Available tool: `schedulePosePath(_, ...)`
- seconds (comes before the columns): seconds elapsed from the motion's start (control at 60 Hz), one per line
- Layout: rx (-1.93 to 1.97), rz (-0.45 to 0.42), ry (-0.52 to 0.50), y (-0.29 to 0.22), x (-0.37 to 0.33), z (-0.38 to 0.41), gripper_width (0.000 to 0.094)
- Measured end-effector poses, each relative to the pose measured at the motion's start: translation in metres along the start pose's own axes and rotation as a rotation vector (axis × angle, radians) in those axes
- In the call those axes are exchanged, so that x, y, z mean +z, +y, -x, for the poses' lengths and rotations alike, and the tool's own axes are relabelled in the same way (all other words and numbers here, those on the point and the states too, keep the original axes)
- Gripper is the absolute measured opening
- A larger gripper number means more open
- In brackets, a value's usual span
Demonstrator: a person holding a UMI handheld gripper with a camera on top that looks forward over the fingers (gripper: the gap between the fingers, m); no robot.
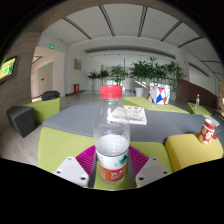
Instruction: Pour water
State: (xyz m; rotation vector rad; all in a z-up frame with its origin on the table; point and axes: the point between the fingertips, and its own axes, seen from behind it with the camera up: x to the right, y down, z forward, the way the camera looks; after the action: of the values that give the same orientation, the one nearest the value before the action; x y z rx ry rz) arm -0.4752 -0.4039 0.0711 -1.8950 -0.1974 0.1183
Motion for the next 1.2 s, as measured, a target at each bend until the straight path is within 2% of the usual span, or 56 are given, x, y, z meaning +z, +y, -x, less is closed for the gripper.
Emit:
schedulePosePath(0.083, 0.005, -0.017, -0.028, -0.003, 0.004, 0.000, 0.0399)
schedulePosePath(0.117, 0.007, -0.017, -0.041, -0.004, 0.004, 0.000, 0.0409)
schedulePosePath(0.133, 0.005, -0.017, -0.047, -0.005, 0.004, 0.001, 0.0373)
schedulePosePath(0.283, 0.033, -0.035, -0.076, -0.025, -0.001, -0.009, 0.0373)
schedulePosePath(0.4, 0.154, -0.104, -0.144, -0.075, -0.025, -0.022, 0.0372)
schedulePosePath(0.567, 0.494, -0.226, -0.346, -0.175, -0.060, -0.063, 0.0367)
schedulePosePath(0.65, 0.729, -0.247, -0.462, -0.211, -0.075, -0.093, 0.0371)
schedulePosePath(0.75, 1.042, -0.247, -0.602, -0.231, -0.083, -0.142, 0.0370)
schedulePosePath(0.833, 1.315, -0.243, -0.695, -0.234, -0.076, -0.190, 0.0370)
schedulePosePath(0.983, 1.700, -0.248, -0.778, -0.213, -0.067, -0.254, 0.0371)
schedulePosePath(1.15, 1.949, -0.273, -0.777, -0.182, -0.051, -0.300, 0.0370)
schedulePosePath(1.183, 1.975, -0.274, -0.774, -0.174, -0.070, -0.305, 0.0370)
schedulePosePath(1.2, 1.989, -0.274, -0.777, -0.175, -0.052, -0.309, 0.0370)
